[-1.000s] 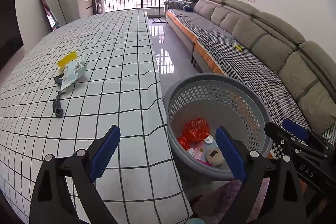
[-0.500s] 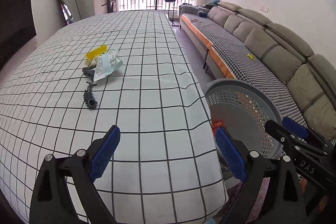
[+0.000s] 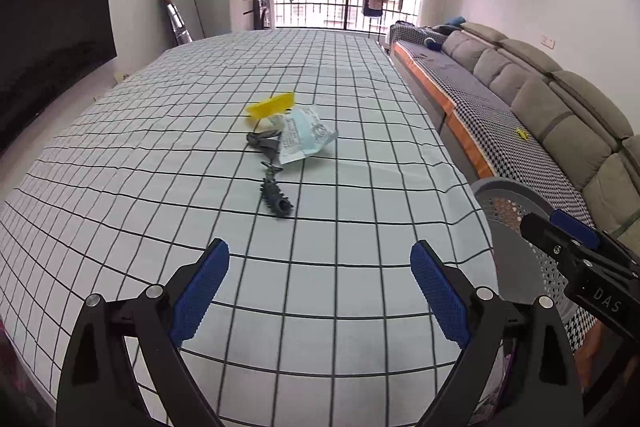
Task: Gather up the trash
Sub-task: 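Move the right tool to the white-blue packet and close on it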
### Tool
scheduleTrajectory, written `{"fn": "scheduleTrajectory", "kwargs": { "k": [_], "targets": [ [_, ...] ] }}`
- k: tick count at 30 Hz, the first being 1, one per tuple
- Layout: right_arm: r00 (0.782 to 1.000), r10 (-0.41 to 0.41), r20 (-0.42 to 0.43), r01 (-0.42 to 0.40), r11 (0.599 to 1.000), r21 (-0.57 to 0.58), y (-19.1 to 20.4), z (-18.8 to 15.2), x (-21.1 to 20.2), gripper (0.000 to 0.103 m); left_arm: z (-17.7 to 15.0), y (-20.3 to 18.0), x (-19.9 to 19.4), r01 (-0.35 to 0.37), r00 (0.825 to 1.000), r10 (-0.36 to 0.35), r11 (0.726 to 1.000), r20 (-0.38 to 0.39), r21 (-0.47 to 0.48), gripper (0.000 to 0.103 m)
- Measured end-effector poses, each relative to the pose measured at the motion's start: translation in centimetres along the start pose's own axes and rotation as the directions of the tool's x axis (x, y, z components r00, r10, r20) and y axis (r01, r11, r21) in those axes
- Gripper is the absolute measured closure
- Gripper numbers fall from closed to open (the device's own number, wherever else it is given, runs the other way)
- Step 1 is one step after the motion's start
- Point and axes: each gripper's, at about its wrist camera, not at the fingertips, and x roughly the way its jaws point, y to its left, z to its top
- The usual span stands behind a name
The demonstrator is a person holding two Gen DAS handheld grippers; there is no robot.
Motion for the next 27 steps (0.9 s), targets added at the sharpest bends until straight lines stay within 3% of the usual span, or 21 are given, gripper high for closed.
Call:
{"fn": "scheduleTrajectory", "kwargs": {
  "k": [9, 17, 27],
  "targets": [
    [0.998, 0.053, -0.032, -0.055, 0.996, -0.065, 3.7, 1.9, 3.4, 0.036, 1.5, 4.7, 1.2, -0.089, 0.996, 0.090, 0.995, 0.015, -0.049, 0.013],
    [0.990, 0.116, -0.082, -0.123, 0.988, -0.089, 6.2, 4.3, 7.2, 0.036, 2.8, 7.4, 2.5, -0.124, 0.992, 0.126, 0.990, 0.025, -0.069, 0.013],
    [0.985, 0.099, -0.143, -0.119, 0.983, -0.140, 8.7, 7.5, 12.8, 0.036, 2.8, 9.8, 5.6, -0.150, 0.989, 0.150, 0.982, -0.006, -0.117, 0.013]
  ]
}}
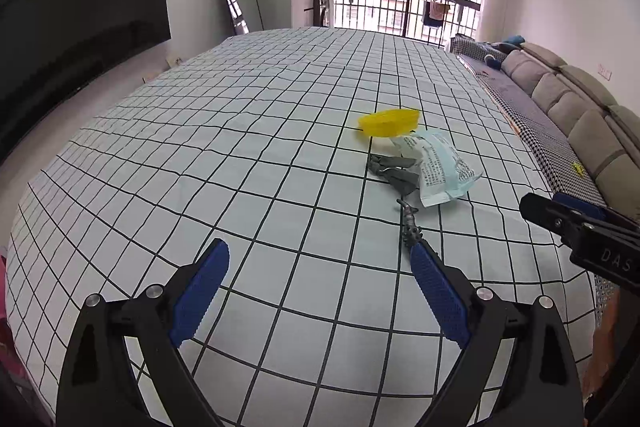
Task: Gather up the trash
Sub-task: 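Move the right tool to the white-blue packet and close on it, then lift the packet with the right tool while the left tool grasps the grey fish toy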
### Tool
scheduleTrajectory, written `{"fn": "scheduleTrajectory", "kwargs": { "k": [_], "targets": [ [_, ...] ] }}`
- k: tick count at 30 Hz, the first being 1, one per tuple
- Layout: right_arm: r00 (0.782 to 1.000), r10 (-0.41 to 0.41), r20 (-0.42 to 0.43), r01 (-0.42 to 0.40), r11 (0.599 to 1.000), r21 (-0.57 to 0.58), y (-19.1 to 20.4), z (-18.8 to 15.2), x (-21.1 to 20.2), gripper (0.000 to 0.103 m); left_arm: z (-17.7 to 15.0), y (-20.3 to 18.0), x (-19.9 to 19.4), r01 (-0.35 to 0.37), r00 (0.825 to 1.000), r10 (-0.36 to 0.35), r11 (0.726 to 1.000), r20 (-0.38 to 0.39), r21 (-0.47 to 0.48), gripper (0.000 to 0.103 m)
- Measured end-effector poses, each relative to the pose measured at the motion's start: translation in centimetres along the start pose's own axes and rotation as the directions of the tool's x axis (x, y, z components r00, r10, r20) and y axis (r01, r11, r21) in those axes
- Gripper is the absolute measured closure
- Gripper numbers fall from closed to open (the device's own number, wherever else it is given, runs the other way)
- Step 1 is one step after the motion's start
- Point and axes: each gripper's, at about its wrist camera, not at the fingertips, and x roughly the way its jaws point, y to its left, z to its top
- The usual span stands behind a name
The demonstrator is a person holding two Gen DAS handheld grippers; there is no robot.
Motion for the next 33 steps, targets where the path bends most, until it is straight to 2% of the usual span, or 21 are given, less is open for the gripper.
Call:
{"fn": "scheduleTrajectory", "kwargs": {
  "k": [10, 16, 27, 30, 33],
  "targets": [
    [0.997, 0.009, -0.076, -0.012, 0.999, -0.034, 2.0, 4.2, 5.3, 0.036, -0.2, 0.9, 0.9, -0.007, 1.000, 0.007, 1.000, -0.021, -0.030, 0.013],
    [0.992, -0.025, -0.127, 0.019, 0.999, -0.048, 2.8, 5.6, 8.6, 0.036, -0.4, 1.0, 0.9, 0.011, 0.999, -0.012, 0.999, -0.031, -0.033, 0.013],
    [0.980, -0.056, -0.193, 0.041, 0.996, -0.081, 4.2, 5.6, 11.6, 0.036, -0.5, 1.0, 0.8, 0.022, 0.999, -0.023, 0.999, -0.032, -0.034, 0.013],
    [0.980, -0.065, -0.186, 0.047, 0.994, -0.098, 4.6, 5.6, 11.6, 0.043, -0.5, 1.0, 0.8, 0.026, 0.999, -0.027, 0.999, -0.033, -0.035, 0.013],
    [0.983, -0.065, -0.170, 0.047, 0.994, -0.103, 4.6, 5.3, 10.9, 0.045, -0.5, 1.1, 0.8, 0.034, 0.999, -0.036, 0.999, -0.036, -0.039, 0.013]
  ]
}}
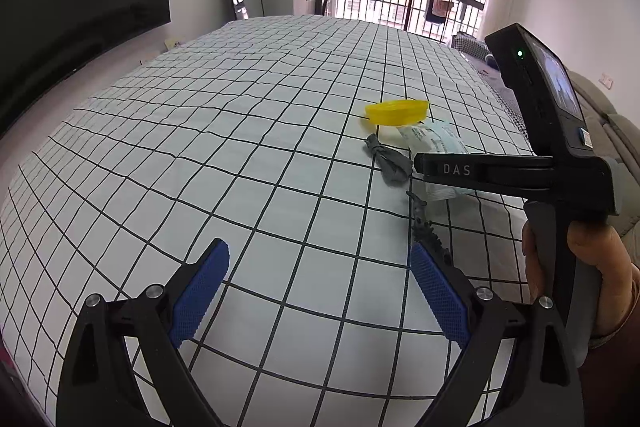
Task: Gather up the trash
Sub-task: 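Lift the packet with the right tool while the left tool grasps the grey fish toy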
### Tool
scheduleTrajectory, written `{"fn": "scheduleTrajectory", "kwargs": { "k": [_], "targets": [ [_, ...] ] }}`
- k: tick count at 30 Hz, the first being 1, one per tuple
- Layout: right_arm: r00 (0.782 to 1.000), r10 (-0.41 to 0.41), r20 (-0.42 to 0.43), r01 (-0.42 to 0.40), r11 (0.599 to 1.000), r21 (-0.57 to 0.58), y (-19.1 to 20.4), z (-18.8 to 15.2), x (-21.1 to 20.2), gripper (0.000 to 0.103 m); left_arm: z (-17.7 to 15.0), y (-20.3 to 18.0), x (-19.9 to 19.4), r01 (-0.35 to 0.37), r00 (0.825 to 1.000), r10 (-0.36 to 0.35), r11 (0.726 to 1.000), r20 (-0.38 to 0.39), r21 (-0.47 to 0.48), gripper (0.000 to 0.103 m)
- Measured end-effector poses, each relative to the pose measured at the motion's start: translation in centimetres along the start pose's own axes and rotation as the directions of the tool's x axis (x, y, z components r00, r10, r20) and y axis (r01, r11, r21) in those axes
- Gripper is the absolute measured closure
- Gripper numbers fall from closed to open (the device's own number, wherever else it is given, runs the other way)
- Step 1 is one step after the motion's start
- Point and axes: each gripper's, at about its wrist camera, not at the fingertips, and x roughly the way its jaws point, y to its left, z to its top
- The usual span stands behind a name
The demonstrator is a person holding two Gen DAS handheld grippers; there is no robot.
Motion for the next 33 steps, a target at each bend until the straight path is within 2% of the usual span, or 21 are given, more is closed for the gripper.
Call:
{"fn": "scheduleTrajectory", "kwargs": {
  "k": [7, 12, 18, 24, 27, 30, 33],
  "targets": [
    [0.999, 0.018, 0.036, -0.020, 0.998, 0.053, -1.5, -1.6, -2.7, 0.047, 0.1, 0.3, 0.4, 0.010, 1.000, -0.010, 1.000, -0.018, -0.011, 0.013],
    [0.998, 0.035, 0.058, -0.040, 0.995, 0.089, -2.5, -4.1, -5.6, 0.047, 0.0, 0.1, 0.5, 0.013, 1.000, -0.013, 1.000, -0.023, -0.002, 0.013],
    [0.999, 0.044, 0.021, -0.046, 0.992, 0.113, -3.8, -7.7, -8.0, 0.047, 0.0, -0.2, 0.5, 0.031, 0.999, -0.031, 1.000, -0.034, -0.003, 0.013],
    [0.997, 0.043, 0.062, -0.052, 0.988, 0.148, -4.7, -10.0, -10.9, 0.047, 0.0, -1.5, 0.0, 0.040, 0.998, -0.039, 0.999, -0.042, 0.020, 0.013],
    [0.996, 0.005, 0.089, -0.019, 0.987, 0.161, -5.2, -11.4, -12.2, 0.047, -0.1, -2.5, -0.4, 0.057, 0.997, -0.055, 0.998, -0.050, 0.032, 0.013],
    [0.994, 0.026, 0.104, -0.045, 0.981, 0.189, -6.4, -13.0, -13.1, 0.047, 0.0, -3.8, -0.5, 0.074, 0.995, -0.070, 0.996, -0.067, 0.053, 0.013],
    [0.992, 0.030, 0.119, -0.056, 0.974, 0.220, -7.5, -14.6, -14.1, 0.047, 0.1, -5.3, -0.4, 0.058, 0.996, -0.052, 0.995, -0.072, 0.087, 0.012]
  ]
}}
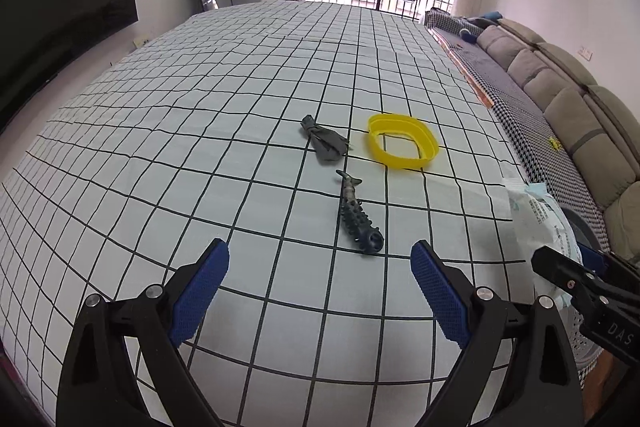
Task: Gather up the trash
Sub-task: 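Lift the packet with the right tool while the left tool grasps the grey fish toy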
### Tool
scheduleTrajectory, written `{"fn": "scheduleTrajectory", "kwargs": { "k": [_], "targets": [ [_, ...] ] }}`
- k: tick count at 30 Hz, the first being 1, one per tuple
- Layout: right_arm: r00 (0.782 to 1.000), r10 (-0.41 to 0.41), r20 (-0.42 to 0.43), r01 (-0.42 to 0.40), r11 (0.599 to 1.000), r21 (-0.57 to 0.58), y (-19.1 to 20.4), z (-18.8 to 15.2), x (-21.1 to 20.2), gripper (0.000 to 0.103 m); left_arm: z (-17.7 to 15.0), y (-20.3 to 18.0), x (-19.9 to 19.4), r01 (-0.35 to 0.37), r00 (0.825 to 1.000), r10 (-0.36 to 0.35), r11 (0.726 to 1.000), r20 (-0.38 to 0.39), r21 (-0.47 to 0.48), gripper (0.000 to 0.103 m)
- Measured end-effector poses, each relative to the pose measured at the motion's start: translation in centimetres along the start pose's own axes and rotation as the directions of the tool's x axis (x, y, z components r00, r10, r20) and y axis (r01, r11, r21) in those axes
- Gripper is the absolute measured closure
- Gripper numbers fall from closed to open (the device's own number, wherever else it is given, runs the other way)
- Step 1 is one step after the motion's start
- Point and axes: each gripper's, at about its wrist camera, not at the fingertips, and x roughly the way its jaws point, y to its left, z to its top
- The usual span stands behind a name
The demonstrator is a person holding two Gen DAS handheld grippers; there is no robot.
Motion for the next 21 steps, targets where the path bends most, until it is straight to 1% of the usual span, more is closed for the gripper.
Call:
{"fn": "scheduleTrajectory", "kwargs": {
  "k": [4, 7, 9, 16, 17, 19, 21],
  "targets": [
    [1.000, -0.008, 0.018, 0.007, 0.999, 0.033, -1.4, -1.4, -1.5, 0.047, 0.6, -1.1, 1.0, -0.007, 1.000, 0.007, 1.000, -0.007, 0.009, 0.012],
    [1.000, 0.021, 0.017, -0.022, 0.998, 0.062, -2.3, -2.6, -2.5, 0.047, 1.1, -1.0, 2.9, -0.006, 0.998, 0.005, 1.000, -0.055, -0.019, 0.012],
    [1.000, 0.019, 0.025, -0.021, 0.997, 0.068, -2.7, -3.3, -3.1, 0.047, 1.3, -1.1, 3.9, -0.010, 0.997, 0.007, 0.999, -0.078, -0.035, 0.012],
    [0.999, 0.020, 0.045, -0.025, 0.994, 0.105, -3.9, -4.5, -4.5, 0.047, 1.3, -2.6, 6.0, -0.055, 0.993, 0.055, 0.998, -0.103, -0.002, 0.013],
    [0.999, 0.019, 0.044, -0.024, 0.994, 0.106, -4.0, -4.6, -4.6, 0.047, 1.2, -2.8, 6.2, -0.058, 0.993, 0.057, 0.998, -0.105, -0.002, 0.014],
    [0.999, 0.018, 0.041, -0.022, 0.994, 0.109, -4.1, -4.9, -4.6, 0.047, 1.2, -2.8, 6.5, -0.056, 0.992, 0.055, 0.998, -0.113, -0.001, 0.028],
    [0.999, 0.018, 0.035, -0.022, 0.993, 0.113, -4.3, -5.0, -4.5, 0.047, 1.2, -2.7, 6.7, -0.060, 0.991, 0.060, 0.998, -0.116, -0.003, 0.033]
  ]
}}
